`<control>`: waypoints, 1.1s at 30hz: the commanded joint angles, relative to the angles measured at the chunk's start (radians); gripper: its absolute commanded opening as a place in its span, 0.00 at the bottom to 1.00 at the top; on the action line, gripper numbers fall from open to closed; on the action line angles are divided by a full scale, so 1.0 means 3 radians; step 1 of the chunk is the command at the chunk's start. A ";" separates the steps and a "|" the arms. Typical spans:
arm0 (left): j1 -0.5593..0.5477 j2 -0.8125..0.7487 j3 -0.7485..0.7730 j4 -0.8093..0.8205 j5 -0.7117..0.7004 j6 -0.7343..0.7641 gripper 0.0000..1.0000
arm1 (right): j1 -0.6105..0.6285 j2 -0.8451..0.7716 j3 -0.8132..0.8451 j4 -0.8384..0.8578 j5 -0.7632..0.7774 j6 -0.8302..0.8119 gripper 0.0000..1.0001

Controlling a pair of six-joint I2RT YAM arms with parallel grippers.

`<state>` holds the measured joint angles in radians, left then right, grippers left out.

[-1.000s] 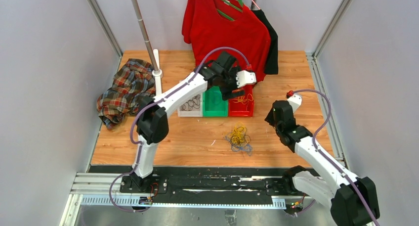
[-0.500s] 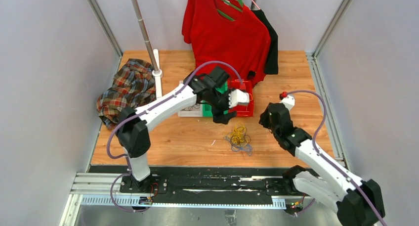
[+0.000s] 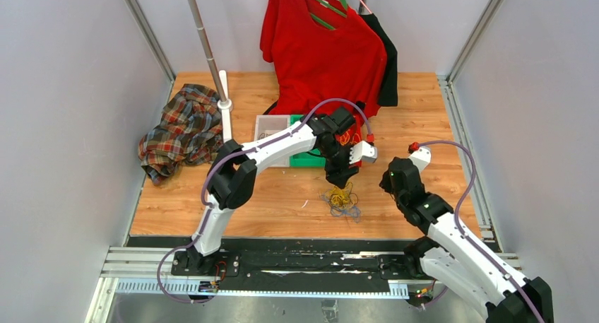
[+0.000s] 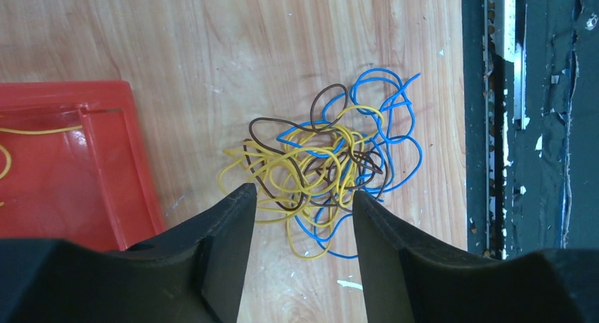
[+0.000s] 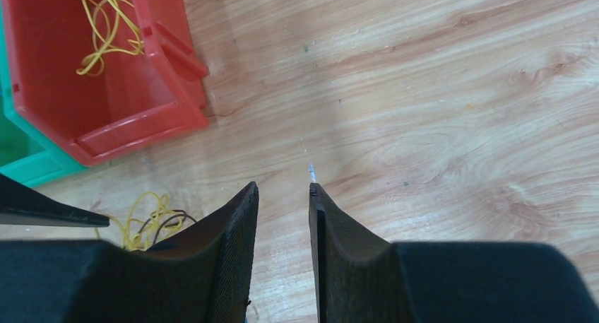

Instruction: Untangle the cables

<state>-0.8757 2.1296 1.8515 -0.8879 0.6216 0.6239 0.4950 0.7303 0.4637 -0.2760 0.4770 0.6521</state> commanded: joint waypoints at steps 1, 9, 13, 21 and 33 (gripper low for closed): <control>-0.0001 0.0045 0.0082 -0.0070 0.0100 0.0155 0.55 | 0.0037 0.0096 0.0111 -0.0082 0.0077 -0.0090 0.33; -0.0001 0.0051 0.0004 -0.0067 0.0069 0.0295 0.27 | 0.0035 0.0037 0.0096 -0.0046 0.0029 -0.0135 0.33; 0.0006 0.0018 0.0101 -0.0068 -0.0124 0.0422 0.30 | 0.0038 0.0003 0.0096 -0.0044 0.0011 -0.0166 0.32; 0.0017 -0.0087 0.0192 -0.0069 -0.0196 0.0814 0.58 | 0.0037 -0.0017 0.0091 -0.0044 0.0000 -0.0181 0.32; 0.0025 0.0177 0.0158 -0.0067 -0.0191 0.0919 0.59 | 0.0035 -0.0011 0.0071 -0.0041 -0.0010 -0.0185 0.31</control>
<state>-0.8722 2.1410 1.8847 -0.9066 0.5560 0.8825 0.4950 0.7330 0.4667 -0.2825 0.4709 0.6071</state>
